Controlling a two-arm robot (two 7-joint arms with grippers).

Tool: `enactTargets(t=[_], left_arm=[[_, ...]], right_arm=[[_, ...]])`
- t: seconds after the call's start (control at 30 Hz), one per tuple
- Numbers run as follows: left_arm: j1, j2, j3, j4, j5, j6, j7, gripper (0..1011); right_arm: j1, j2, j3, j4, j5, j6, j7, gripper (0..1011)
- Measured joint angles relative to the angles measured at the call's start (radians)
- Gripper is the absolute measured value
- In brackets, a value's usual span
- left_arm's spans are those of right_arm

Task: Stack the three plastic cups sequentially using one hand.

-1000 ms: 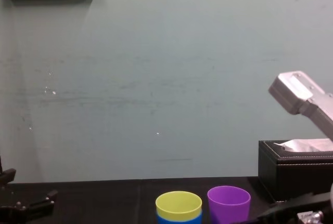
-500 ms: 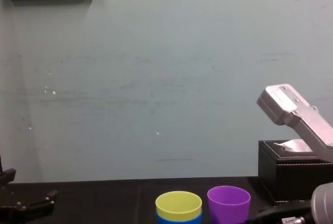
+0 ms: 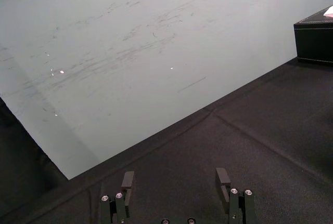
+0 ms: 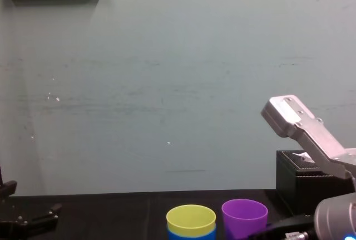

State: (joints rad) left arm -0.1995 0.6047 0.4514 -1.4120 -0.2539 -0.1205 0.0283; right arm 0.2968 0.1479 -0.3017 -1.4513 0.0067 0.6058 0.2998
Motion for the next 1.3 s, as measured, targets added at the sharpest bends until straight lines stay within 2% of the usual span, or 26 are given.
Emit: enactTargets(t=[0.6,1.3], left_arm=[[0.000,0.000,0.000,0.000,0.000,0.000,0.000,1000],[0.000,0.000,0.000,0.000,0.000,0.000,0.000,1000]], right_arm=[[0.050,-0.038,0.004,0.079,-0.025,-0.004,-0.012,1003],[0.069,-0.064,0.013,0.128,-0.049,-0.016,-0.016,1003]])
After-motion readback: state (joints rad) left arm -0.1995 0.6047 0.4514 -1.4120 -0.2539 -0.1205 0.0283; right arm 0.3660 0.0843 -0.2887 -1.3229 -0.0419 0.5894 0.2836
